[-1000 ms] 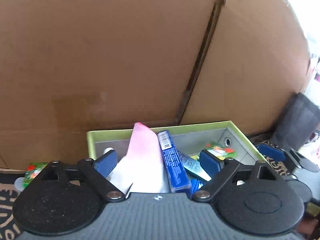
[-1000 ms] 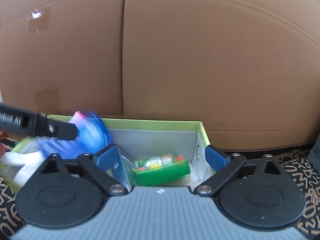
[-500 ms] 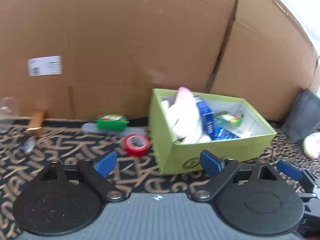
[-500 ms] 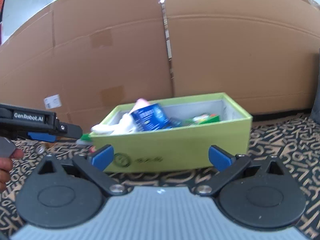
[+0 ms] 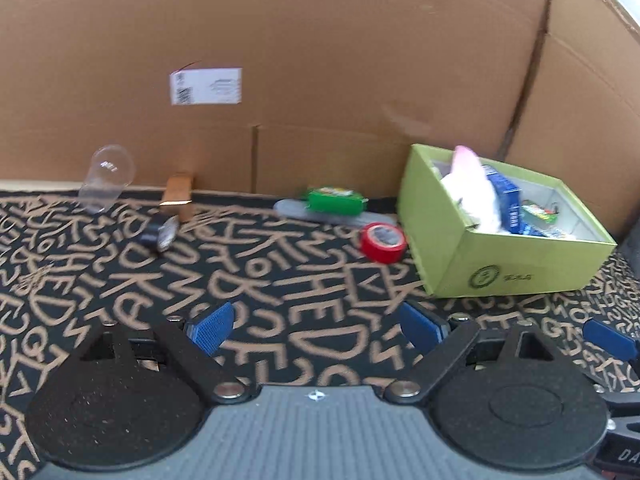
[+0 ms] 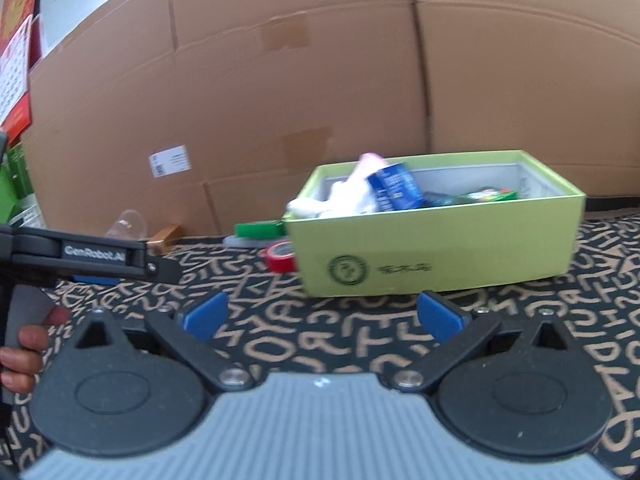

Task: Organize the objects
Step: 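Grasp the copper box with the left tool while the right tool grasps another green floral box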

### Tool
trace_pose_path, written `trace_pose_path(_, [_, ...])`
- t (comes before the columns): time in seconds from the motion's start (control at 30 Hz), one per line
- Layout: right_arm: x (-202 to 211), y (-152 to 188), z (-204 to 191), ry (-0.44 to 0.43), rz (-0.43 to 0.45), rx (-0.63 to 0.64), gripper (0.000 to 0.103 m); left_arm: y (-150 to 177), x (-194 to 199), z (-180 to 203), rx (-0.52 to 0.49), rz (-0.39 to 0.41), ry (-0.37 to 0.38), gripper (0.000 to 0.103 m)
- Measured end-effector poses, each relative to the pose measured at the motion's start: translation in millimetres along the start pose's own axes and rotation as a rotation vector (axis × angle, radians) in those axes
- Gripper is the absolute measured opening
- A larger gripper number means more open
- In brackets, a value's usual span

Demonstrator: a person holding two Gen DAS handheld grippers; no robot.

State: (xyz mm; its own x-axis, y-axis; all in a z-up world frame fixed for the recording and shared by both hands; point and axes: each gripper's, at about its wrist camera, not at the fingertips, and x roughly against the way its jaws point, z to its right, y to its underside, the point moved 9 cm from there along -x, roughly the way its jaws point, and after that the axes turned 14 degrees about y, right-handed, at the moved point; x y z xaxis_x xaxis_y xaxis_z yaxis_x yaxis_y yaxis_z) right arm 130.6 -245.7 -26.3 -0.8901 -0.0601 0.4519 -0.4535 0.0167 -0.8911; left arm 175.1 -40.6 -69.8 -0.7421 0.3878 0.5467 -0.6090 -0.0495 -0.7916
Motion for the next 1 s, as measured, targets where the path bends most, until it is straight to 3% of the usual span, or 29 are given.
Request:
trace_pose_path(0.27, [-12, 1, -77, -0.123, -0.014, 0.139, 0.103, -2, 19, -78, 0.082, 0.028, -0.075, 0.093])
trace_pose_path(0.5, [-53, -17, -134, -0.164, -0.013, 0.22, 0.103, -35, 10, -122, 0.077, 0.063, -0.102, 0.093])
trace_pose_path(0.63, [-92, -39, -159, -0.103, 0.004, 0.289, 0.102, -62, -16, -133, 0.04, 0.061, -0.108, 0.093])
trace_pose_path(0.8, [-158, -61, -171, 0.089, -0.029, 0.339, 0.072, -83, -54, -150, 0.046, 0.038, -0.127, 0.083])
trace_pose_path(1.0, [-219, -62, -161, 0.183, -0.14, 0.286, 0.074, -103, -83, -164, 0.02, 0.033, -0.139, 0.083])
